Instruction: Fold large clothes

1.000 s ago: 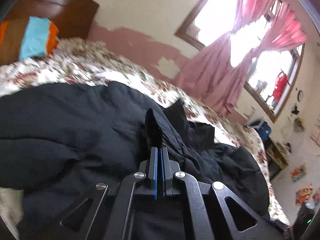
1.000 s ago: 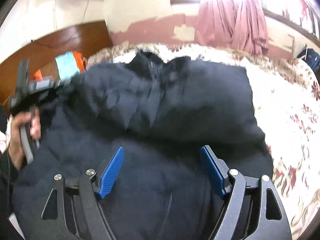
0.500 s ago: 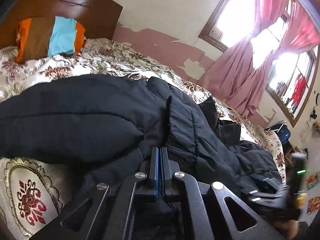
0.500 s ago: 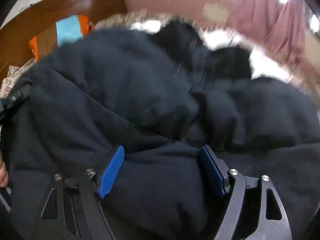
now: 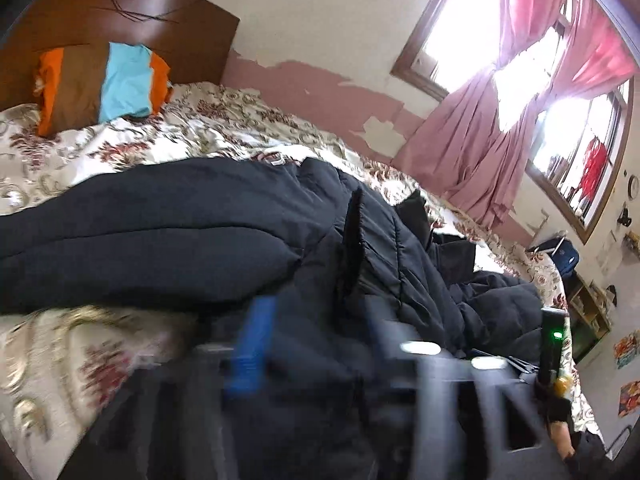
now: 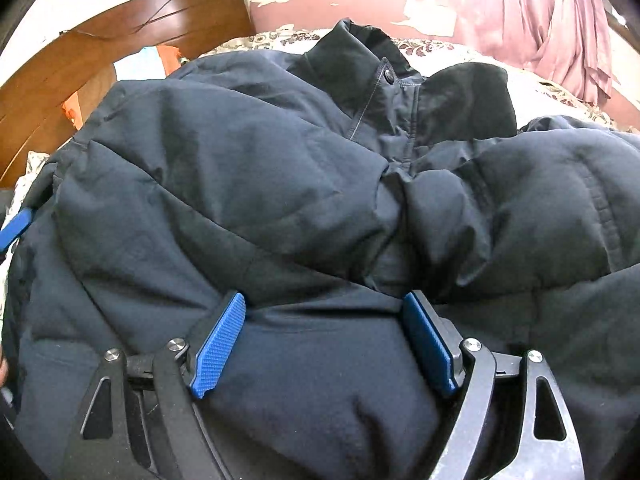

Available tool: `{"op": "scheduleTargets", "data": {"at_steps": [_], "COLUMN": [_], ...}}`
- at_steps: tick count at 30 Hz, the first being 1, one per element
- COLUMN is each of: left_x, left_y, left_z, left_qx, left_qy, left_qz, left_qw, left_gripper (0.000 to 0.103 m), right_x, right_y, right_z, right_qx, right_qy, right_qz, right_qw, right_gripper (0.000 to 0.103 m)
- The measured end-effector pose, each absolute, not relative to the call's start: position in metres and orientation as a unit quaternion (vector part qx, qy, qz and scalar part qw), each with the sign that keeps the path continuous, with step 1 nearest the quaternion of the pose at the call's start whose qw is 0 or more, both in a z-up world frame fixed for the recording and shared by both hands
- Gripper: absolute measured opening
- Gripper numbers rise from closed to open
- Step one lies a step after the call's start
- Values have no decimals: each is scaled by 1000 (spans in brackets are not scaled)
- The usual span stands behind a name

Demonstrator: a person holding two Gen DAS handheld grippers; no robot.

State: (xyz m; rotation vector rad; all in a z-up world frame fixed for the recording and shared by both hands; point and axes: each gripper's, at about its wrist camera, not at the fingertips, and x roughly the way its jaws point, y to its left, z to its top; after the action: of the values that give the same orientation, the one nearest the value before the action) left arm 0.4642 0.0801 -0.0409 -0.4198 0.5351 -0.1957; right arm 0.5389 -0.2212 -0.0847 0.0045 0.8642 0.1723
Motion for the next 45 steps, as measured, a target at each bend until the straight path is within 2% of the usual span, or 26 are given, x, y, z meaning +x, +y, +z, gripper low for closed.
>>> {"op": "scheduleTargets", "data": {"at_steps": [2, 3, 8, 17, 23, 26, 29, 33, 38, 41, 45], "left_x": [444, 437, 417, 399, 407, 410, 407, 409, 412, 415, 416], "left_y": [94, 101, 147, 267, 297, 310, 322, 333, 344, 350, 355], "left_z": [-37, -34, -33, -88, -103, -114, -122, -129, -136, -139, -144], "left_qx": [-240, -250, -281, -459, -501, -521, -553, -567, -597, -608, -621], "left_qy": [238, 238, 257, 257, 245, 243, 230, 221, 207, 199, 179], "left_qz": [-92, -90, -57, 53, 49, 71, 67, 64, 76, 81, 96], "left_qw": [937, 934, 923, 849, 828, 815, 798, 791, 772, 765, 757], "left_gripper": [97, 97, 97, 97, 97, 97, 97, 97, 97, 97, 95], "right_x": [538, 535, 532, 529, 526, 530, 544, 564, 584, 576, 566], "right_y": [-223, -222, -222, -218, -186, -143, -99, -56, -26, -21, -25], "right_z": [-85, -85, -85, -79, -30, 1, 12, 9, -17, -34, -40], "right_qx": [2, 2, 3, -4, -6, -12, -40, -78, -80, -84, -72], "right_qy": [416, 415, 413, 411, 361, 328, 319, 304, 333, 301, 276], "right_qz": [83, 83, 83, 72, 78, 114, 137, 110, 83, 65, 59], "right_qw": [905, 906, 907, 909, 929, 938, 937, 943, 936, 948, 956], "right_gripper": [78, 78, 79, 79, 79, 85, 86, 86, 86, 93, 95]}}
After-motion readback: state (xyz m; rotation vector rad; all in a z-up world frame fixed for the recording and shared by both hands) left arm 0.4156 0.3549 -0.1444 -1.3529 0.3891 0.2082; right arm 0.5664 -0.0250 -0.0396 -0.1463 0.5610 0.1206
